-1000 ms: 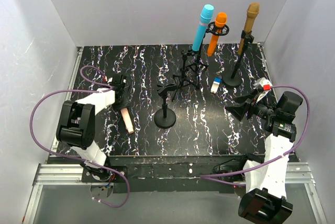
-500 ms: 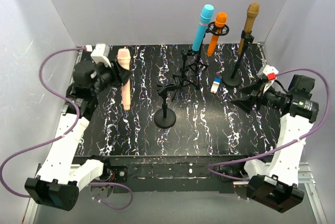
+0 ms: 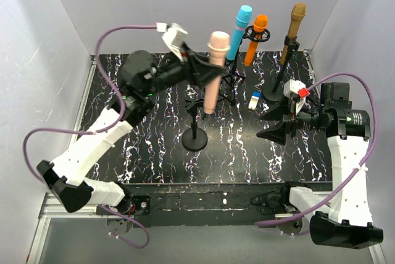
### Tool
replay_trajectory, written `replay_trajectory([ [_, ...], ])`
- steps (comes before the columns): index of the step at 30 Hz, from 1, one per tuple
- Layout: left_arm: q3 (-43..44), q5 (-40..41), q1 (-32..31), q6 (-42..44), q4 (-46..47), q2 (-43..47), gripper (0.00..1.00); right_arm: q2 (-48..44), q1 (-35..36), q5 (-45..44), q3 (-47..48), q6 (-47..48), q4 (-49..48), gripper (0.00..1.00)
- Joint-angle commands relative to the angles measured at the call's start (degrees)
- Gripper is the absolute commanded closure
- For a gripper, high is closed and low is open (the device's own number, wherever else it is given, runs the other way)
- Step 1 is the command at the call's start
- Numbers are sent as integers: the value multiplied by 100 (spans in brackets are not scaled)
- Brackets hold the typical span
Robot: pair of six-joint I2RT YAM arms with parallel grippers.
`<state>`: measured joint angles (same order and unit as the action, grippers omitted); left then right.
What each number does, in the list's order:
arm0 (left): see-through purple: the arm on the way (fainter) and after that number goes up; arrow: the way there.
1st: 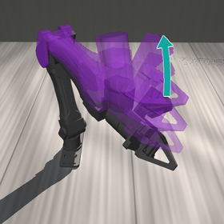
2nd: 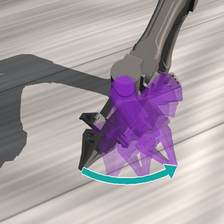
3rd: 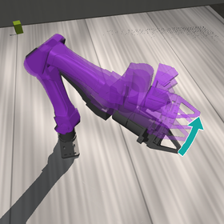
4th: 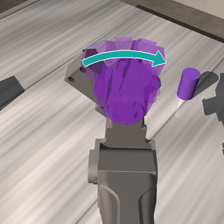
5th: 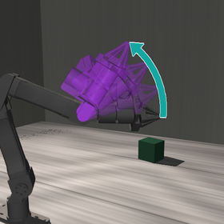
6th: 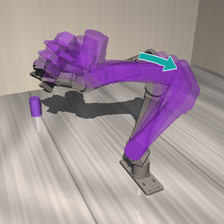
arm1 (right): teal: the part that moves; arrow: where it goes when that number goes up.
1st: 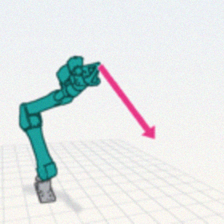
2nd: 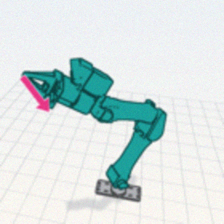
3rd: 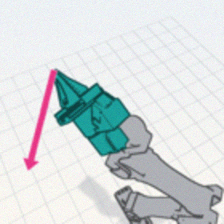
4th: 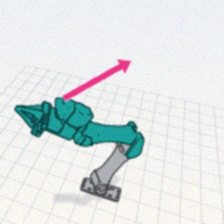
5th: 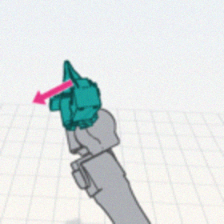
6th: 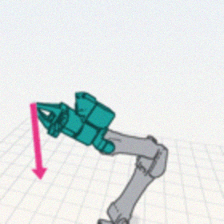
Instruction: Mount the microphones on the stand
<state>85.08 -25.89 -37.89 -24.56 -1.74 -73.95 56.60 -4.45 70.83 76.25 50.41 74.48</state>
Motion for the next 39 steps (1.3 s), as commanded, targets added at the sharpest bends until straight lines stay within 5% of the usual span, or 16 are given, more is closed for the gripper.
replay_trajectory([
  [1, 396, 996, -1061, 556, 936, -312, 100, 17, 286, 553, 407, -1682, -548, 30],
  [6, 114, 2173, -1975, 1004, 2088, -646, 100, 273, 357, 924, 1243, -2568, -1019, 29],
  [12, -97, 2931, -2407, 1172, 2915, -919, 100, -552, 612, 608, -159, -5705, -5032, 23],
  [15, -158, 3125, -2548, 1190, 3126, -998, 100, -843, 734, 415, -637, -6244, -6276, 18],
  [21, -360, 3309, -2653, 1111, 3504, -990, 100, -633, 832, -586, -497, -6272, -6464, 19],
  [30, -615, 3336, -2689, 847, 3882, -972, 100, -352, 1042, -632, -559, -6280, -6762, 22],
  [39, -624, 3371, -2697, 821, 4138, -1051, 100, -298, 1271, -535, -813, -6429, -6928, 39],
])
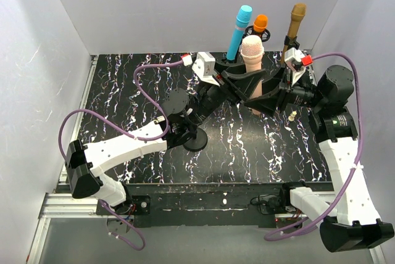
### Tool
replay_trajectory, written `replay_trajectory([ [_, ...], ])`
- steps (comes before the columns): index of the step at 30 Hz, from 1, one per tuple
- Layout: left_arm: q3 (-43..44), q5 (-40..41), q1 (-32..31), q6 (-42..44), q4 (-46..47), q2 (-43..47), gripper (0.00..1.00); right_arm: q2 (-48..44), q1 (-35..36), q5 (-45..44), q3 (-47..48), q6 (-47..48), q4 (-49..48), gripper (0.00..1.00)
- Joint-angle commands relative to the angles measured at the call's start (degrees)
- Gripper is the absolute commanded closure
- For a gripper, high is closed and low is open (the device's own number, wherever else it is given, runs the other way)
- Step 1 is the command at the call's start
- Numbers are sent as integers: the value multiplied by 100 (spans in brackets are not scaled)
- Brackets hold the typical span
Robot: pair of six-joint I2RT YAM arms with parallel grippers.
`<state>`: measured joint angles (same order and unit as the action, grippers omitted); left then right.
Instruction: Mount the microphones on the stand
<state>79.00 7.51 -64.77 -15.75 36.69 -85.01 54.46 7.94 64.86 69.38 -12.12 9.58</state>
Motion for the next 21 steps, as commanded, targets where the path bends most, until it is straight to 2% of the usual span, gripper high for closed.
replay_trajectory([
  [1, -25, 14, -9, -69, 286, 46, 100, -102, 40, 114, -179, -299, -605, 42],
  [3, -43, -4, -9, -86, 313, 37, 100, -102, 67, 255, -293, -483, -904, 50],
  [5, -69, -56, 0, -139, 348, 29, 100, -76, 93, 447, -338, -589, -1169, 66],
  [6, -60, -91, -9, -165, 339, 20, 100, -67, 102, 527, -355, -633, -1265, 78],
  [7, -52, -135, -9, -192, 304, 29, 100, -58, 111, 606, -355, -660, -1336, 86],
  [8, -60, -153, -9, -201, 278, 46, 100, -75, 111, 676, -364, -695, -1415, 93],
  [9, -69, -162, -9, -209, 217, 72, 96, -76, 111, 721, -364, -695, -1476, 98],
  [10, -78, -188, -9, -227, 164, 116, 86, -84, 111, 747, -356, -704, -1512, 99],
  [12, -139, -232, -9, -157, -29, 248, 52, -111, 111, 747, -355, -687, -1582, 99],
  [14, -174, -320, -9, -34, -380, 432, 31, -119, 111, 704, -329, -643, -1591, 99],
  [18, -297, -434, 52, 247, -1363, 1038, 5, -84, 111, 695, -233, -354, -1390, 99],
  [21, -333, -583, 96, 720, -2495, 1600, 2, -23, 111, 738, -75, 347, -698, 99],
])
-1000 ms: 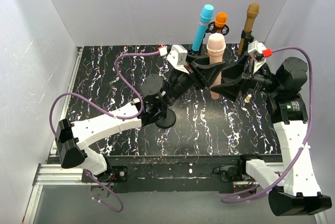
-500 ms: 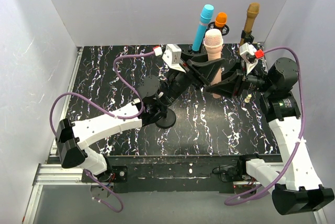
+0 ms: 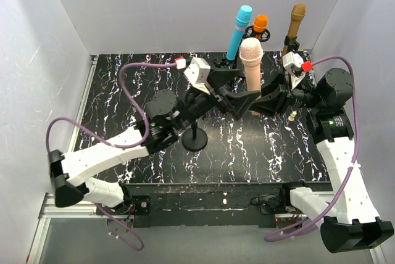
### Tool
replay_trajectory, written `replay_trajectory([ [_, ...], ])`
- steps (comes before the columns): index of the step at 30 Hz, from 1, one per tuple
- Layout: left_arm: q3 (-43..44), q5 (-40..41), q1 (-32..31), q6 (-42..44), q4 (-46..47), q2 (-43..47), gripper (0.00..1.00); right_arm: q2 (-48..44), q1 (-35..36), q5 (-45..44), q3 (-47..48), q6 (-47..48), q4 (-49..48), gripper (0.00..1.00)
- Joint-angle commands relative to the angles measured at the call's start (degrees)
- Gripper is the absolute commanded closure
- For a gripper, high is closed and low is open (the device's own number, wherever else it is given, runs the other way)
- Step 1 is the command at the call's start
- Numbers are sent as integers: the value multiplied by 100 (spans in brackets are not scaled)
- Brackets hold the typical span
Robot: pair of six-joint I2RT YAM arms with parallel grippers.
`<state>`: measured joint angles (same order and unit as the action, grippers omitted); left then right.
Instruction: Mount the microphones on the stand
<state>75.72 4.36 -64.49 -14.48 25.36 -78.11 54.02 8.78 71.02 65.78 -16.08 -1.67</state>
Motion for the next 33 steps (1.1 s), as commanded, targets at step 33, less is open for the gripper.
replay_trajectory([
  [33, -2853, -5295, 4577, 2591, -1895, 2319, 2, 1664, 898, -677, 1640, 6134, 5133, 99],
])
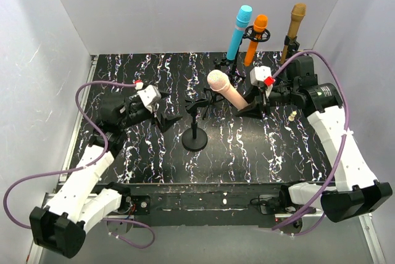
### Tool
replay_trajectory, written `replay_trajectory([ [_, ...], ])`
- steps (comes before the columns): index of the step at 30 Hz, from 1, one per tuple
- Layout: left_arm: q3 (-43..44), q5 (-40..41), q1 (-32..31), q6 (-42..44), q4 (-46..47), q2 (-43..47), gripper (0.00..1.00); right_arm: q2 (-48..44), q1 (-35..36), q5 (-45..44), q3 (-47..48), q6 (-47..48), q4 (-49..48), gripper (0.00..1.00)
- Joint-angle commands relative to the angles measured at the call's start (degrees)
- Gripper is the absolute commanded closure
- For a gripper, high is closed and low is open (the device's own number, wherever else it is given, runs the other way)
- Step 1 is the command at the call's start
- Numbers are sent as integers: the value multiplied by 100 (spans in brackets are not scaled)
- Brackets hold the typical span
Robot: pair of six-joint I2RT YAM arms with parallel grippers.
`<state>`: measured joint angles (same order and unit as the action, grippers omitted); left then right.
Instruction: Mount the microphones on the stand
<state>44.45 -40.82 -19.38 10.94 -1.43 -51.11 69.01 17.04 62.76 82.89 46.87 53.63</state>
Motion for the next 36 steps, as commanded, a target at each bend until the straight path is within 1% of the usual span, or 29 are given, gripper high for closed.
replay_trajectory([
  [1, 327, -874, 74, 57, 837, -512, 2, 209, 115, 96, -106, -230, -492, 99],
  [4, 363, -1165, 92, 92, 1056, -777, 2, 332, 186, -44, -273, -354, -713, 99],
  [10, 468, -1419, 92, 198, 1215, -1225, 2, 499, 256, -98, -265, -389, -757, 99],
  [18, 627, -2096, 101, -373, 1725, -1875, 2, 798, 362, -45, -203, -547, -924, 99],
  [23, 530, -2035, 101, -443, 1848, -1902, 2, 964, 414, -27, -186, -776, -1135, 99],
  [25, 565, -2000, 101, -548, 1883, -1946, 4, 1061, 441, -10, -186, -846, -1231, 99],
  [31, 451, -1974, 92, -812, 2147, -1982, 6, 1264, 520, -1, -335, -1040, -1548, 99],
  [34, 442, -1974, 92, -813, 2147, -2017, 9, 1307, 546, -10, -361, -1049, -1601, 99],
  [36, 460, -2000, 83, -830, 2165, -2069, 12, 1334, 581, -1, -379, -1049, -1610, 99],
])
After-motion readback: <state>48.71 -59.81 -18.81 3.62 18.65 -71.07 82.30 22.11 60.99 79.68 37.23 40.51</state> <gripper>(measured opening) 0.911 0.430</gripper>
